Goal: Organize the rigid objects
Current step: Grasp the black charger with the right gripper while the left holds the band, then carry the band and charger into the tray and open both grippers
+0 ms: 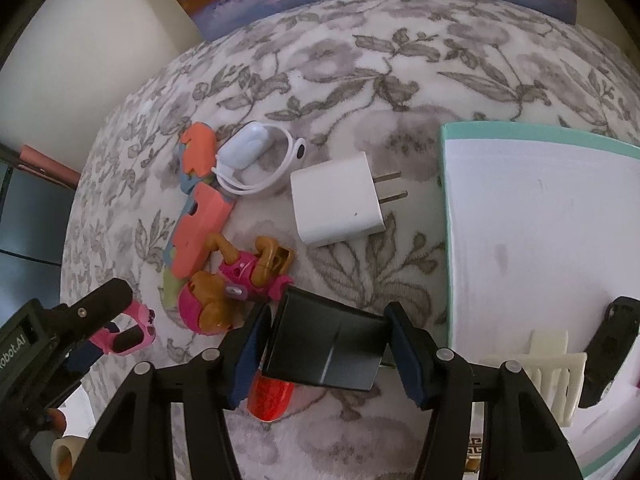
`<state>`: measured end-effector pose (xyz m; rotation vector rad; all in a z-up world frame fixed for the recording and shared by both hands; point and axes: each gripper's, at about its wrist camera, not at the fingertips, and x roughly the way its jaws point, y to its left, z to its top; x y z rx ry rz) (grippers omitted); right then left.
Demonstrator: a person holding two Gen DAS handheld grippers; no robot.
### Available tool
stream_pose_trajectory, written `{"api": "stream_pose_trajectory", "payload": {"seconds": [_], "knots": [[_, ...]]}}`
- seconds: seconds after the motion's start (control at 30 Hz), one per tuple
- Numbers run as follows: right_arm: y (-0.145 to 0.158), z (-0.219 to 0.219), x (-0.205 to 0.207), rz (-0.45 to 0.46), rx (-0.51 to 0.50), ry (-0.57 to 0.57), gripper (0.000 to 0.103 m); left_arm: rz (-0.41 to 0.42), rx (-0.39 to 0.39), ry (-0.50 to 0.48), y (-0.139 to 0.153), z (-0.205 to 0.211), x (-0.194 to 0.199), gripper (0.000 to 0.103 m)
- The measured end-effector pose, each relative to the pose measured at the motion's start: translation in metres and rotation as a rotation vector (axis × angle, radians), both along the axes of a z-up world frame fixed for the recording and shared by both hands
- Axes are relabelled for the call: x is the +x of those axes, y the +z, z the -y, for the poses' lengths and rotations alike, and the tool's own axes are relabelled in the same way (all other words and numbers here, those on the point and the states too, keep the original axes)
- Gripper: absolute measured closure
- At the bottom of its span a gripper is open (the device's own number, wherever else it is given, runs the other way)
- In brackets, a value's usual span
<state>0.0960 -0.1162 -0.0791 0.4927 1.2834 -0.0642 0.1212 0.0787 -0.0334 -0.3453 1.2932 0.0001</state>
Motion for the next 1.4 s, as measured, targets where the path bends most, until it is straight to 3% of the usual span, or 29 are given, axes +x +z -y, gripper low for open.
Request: {"api": "stream_pose_trajectory", "payload": {"seconds": [0.4,0.63,1.1,1.4], "knots": [[0.040,0.022,-0.006,0.088,0.026,-0.047,0.042,0.085,0.006,-0.022,0.030,0.009,-0.007,0.033],[0.057,0.066,-0.020,0.123,0.010,-0.148,0.042,0.115,0.004,-0.075,0.039,0.038,-0.015,0.033],[0.053,0.184,-0.079,0.096,-0.025,-0.429,0.042,0.184,0.022,-0.350,0.042,0.157,-0.048,0.033],[0.047,0.234,-0.115,0.046,-0.073,-0.556,0.042,0.258,0.028,-0.506,0.036,0.217,-0.067,0.033]]}}
